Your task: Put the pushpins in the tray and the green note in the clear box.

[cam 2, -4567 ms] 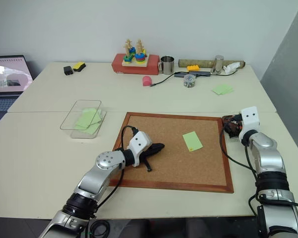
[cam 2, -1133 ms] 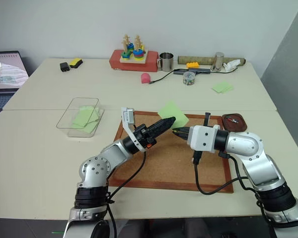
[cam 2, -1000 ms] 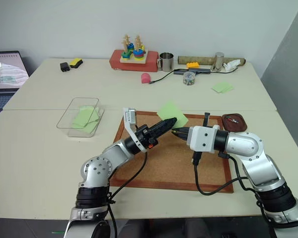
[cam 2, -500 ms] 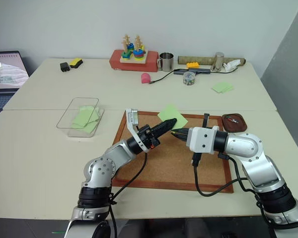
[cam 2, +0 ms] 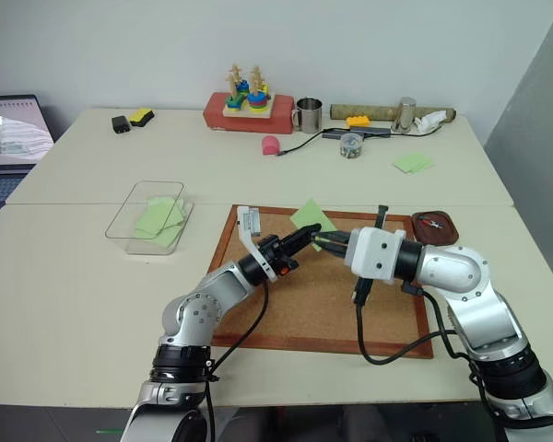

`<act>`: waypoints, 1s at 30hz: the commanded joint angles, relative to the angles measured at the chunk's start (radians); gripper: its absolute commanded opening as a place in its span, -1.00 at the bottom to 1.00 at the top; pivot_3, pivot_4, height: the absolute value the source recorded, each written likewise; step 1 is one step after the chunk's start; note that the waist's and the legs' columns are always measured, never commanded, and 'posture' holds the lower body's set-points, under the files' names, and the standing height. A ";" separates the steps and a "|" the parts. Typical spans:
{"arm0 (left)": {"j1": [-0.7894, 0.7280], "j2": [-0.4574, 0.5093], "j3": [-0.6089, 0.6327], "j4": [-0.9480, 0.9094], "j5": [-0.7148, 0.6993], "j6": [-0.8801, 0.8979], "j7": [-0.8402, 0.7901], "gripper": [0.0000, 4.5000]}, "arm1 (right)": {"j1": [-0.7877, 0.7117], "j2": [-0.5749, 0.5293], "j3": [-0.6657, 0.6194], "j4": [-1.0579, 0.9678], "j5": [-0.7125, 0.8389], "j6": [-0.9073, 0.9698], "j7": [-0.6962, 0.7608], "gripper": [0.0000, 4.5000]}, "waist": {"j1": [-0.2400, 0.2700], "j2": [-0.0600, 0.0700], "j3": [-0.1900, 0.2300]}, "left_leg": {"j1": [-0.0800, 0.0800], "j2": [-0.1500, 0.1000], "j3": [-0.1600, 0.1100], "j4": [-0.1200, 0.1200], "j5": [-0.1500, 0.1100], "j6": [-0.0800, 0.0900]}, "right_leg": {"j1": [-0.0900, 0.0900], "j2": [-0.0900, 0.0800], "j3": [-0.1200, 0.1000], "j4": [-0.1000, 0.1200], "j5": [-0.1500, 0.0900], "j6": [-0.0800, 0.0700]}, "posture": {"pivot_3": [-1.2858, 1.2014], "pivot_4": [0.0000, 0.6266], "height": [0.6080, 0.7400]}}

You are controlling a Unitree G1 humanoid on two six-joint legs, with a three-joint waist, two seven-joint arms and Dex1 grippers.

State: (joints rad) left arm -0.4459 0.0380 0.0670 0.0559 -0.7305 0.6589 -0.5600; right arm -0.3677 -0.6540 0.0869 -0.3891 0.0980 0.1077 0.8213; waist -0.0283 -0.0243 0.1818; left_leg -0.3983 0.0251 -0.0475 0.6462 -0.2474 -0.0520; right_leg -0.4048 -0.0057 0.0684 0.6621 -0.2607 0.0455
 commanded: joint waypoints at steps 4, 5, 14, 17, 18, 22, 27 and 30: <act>0.010 0.036 -0.035 -0.126 0.024 -0.015 -0.015 -0.99 | 0.058 -0.027 -0.132 0.179 -0.083 0.146 -0.172 -1.00 | 0.000 0.000 0.000 | 0.000 0.000 0.000 0.000 0.000 0.000 | 0.000 0.000 0.000 0.000 0.000 0.000 | 0.03 -0.52 1.00; 0.015 0.045 -0.045 -0.145 0.028 -0.013 -0.020 -0.99 | 0.053 -0.018 -0.146 0.230 -0.098 0.167 -0.215 -1.00 | -0.001 0.000 0.000 | 0.000 0.000 0.000 0.000 0.000 0.000 | 0.000 0.000 0.000 0.000 0.000 0.000 | 0.03 -0.52 1.00; 0.033 0.076 -0.066 -0.232 0.021 0.006 -0.016 -0.99 | -0.099 0.022 -0.135 0.662 -0.167 0.106 -0.370 -1.00 | -0.004 0.001 0.000 | 0.002 0.000 0.004 0.000 0.000 0.000 | 0.000 0.001 0.003 0.001 0.000 -0.001 | 0.03 -0.52 1.00; 0.040 0.076 -0.072 -0.239 0.027 0.001 -0.014 -0.99 | -0.129 0.032 -0.130 0.724 -0.162 0.091 -0.366 -1.00 | -0.004 0.001 0.000 | 0.002 0.000 0.004 0.000 0.000 0.000 | 0.000 0.001 0.003 0.001 0.000 -0.001 | 0.03 -0.52 1.00; 0.043 0.076 -0.073 -0.241 0.029 0.001 -0.012 -0.99 | -0.135 0.035 -0.128 0.741 -0.160 0.092 -0.365 -1.00 | -0.004 0.001 0.000 | 0.001 0.000 0.004 0.000 0.000 0.000 | 0.000 0.001 0.003 0.001 0.000 -0.001 | 0.03 -0.52 1.00; 0.054 0.075 -0.075 -0.245 0.037 -0.004 -0.007 -1.00 | -0.144 0.040 -0.127 0.777 -0.159 0.083 -0.370 -0.73 | -0.003 0.001 0.000 | 0.001 0.000 0.004 0.000 0.000 0.000 | 0.000 0.000 0.003 0.001 0.000 -0.001 | 0.03 -0.52 1.00; 0.061 0.077 -0.077 -0.247 0.036 -0.003 -0.009 -1.00 | -0.149 0.043 -0.130 0.781 -0.152 0.079 -0.374 -0.23 | -0.004 0.001 0.000 | 0.001 0.000 0.004 0.000 0.000 0.000 | 0.000 0.000 0.003 0.001 0.000 -0.001 | 0.03 -0.52 1.00; 0.060 0.078 -0.077 -0.244 0.035 -0.004 -0.009 -1.00 | -0.143 0.042 -0.138 0.753 -0.142 0.091 -0.371 0.08 | -0.004 0.001 0.000 | 0.002 0.000 0.004 0.000 0.000 0.000 | 0.000 0.000 0.003 0.001 0.000 -0.001 | 0.03 -0.52 1.00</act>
State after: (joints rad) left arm -0.3815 0.1149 0.0012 -0.1518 -0.6964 0.6690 -0.5609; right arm -0.4999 -0.6090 -0.0245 0.4010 -0.0582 0.2021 0.4524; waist -0.0321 -0.0237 0.1814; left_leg -0.3969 0.0255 -0.0434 0.6461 -0.2473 -0.0519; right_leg -0.4052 -0.0052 0.0713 0.6635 -0.2603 0.0448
